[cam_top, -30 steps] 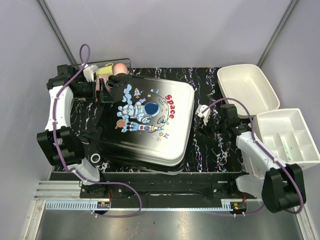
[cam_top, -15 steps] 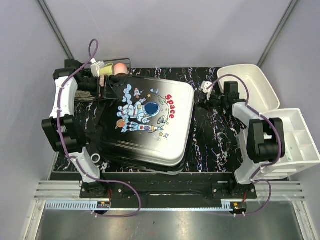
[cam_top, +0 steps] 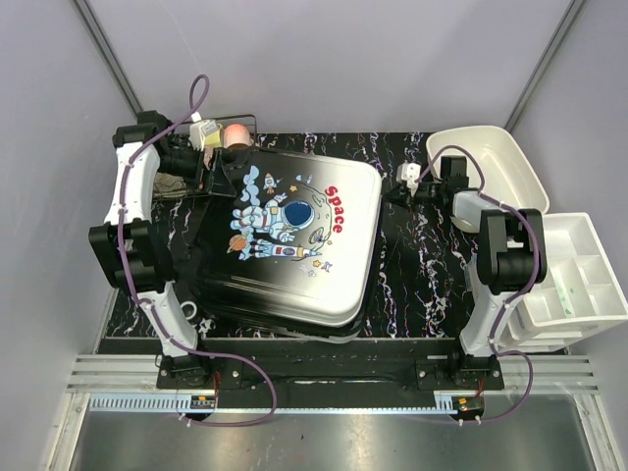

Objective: Open, take out, and arrange the luggage

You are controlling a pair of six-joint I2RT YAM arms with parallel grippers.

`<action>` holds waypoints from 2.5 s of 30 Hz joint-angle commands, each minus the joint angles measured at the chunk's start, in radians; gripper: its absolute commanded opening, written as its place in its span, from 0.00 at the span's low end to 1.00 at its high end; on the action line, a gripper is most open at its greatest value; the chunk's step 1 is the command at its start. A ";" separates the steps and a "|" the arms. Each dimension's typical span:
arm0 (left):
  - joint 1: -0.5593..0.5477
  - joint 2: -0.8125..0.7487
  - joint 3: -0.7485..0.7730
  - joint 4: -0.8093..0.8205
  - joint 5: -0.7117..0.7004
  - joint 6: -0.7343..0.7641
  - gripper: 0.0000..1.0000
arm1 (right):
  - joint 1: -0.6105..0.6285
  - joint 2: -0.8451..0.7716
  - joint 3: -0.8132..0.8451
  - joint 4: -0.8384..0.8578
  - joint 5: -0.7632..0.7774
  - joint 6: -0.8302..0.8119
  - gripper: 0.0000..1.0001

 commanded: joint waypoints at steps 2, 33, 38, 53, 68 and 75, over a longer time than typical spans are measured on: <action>-0.191 0.056 -0.001 -0.003 0.010 0.121 0.84 | 0.037 -0.145 -0.097 -0.056 -0.117 -0.212 0.00; -0.341 0.179 0.031 -0.135 -0.061 0.454 0.84 | -0.018 -0.244 -0.149 0.113 -0.204 0.155 0.00; -0.358 0.191 0.037 -0.140 -0.049 0.451 0.84 | 0.035 -0.133 -0.222 0.797 -0.197 0.634 0.00; -0.192 0.099 -0.043 -0.040 0.025 0.277 0.88 | 0.095 -0.084 -0.013 0.377 0.038 0.525 0.03; 0.072 -0.186 -0.220 0.192 -0.017 -0.020 0.97 | 0.110 -0.308 0.300 -0.351 0.549 0.481 0.87; 0.178 -0.295 -0.269 -0.132 -0.045 0.321 0.98 | 0.135 -0.548 0.308 -0.812 0.566 0.624 0.89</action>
